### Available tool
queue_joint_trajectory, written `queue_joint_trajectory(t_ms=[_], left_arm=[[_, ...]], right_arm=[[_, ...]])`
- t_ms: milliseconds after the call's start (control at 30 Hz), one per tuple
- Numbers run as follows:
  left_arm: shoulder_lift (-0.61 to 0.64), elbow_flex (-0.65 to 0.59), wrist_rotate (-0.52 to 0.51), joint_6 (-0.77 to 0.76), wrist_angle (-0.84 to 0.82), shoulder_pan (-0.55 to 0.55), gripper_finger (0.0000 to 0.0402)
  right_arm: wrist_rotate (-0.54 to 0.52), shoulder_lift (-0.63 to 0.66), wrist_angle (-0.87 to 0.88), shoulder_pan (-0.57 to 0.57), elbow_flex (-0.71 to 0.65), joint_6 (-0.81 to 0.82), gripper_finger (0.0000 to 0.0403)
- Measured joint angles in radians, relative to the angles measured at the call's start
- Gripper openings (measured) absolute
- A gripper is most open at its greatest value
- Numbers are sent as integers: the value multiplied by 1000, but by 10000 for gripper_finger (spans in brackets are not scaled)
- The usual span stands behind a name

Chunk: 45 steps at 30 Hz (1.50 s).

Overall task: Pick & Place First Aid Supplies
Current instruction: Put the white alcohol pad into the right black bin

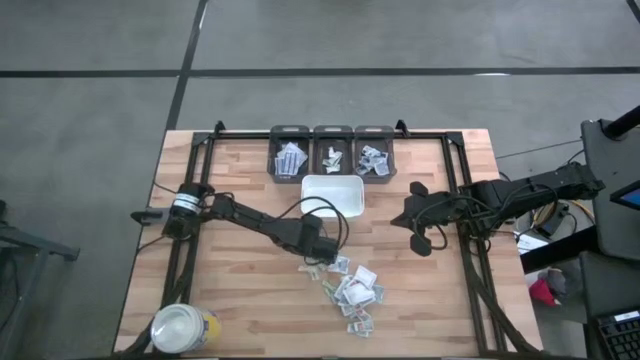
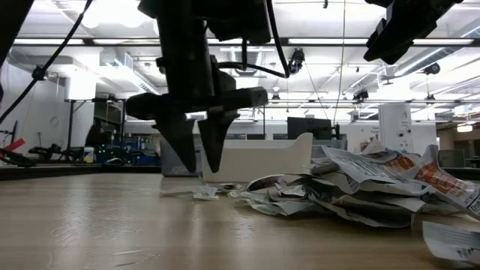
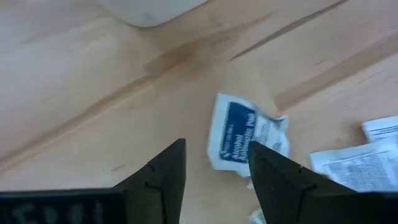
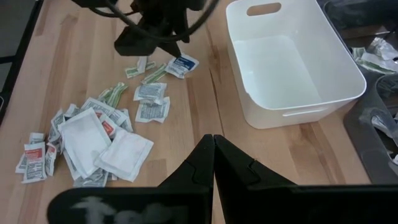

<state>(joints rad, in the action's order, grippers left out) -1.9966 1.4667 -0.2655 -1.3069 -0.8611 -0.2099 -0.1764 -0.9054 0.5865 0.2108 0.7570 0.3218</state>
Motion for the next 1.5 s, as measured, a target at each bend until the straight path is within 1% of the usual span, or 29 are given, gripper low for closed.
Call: queue_joint_trajectory(t_ms=[233, 400, 533, 700, 833, 1133, 1333, 1400, 1500], left_arm=[[-23, -3, 135, -12, 7, 36, 167], [-23, -20, 143, -48, 7, 36, 167], [-20, -46, 152, -61, 51, 39, 165], [-15, -84, 163, -79, 91, 41, 140], [-16, -100, 163, -80, 94, 40, 104], [-16, -139, 133, -72, 120, 40, 9], [19, -141, 115, -44, 121, 39, 1], [42, -145, 92, -34, 120, 35, 1], [88, -150, 16, -30, 127, 35, 0]], right_arm=[[0, 0, 0, 0, 0, 0, 8], [0, 0, 0, 0, 0, 0, 8], [0, 0, 0, 0, 0, 0, 8], [0, 0, 0, 0, 0, 0, 8], [0, 0, 0, 0, 0, 0, 8], [0, 0, 0, 0, 0, 0, 8], [0, 0, 0, 0, 0, 0, 8], [0, 0, 0, 0, 0, 0, 8], [0, 0, -1, 0, 0, 0, 8]])
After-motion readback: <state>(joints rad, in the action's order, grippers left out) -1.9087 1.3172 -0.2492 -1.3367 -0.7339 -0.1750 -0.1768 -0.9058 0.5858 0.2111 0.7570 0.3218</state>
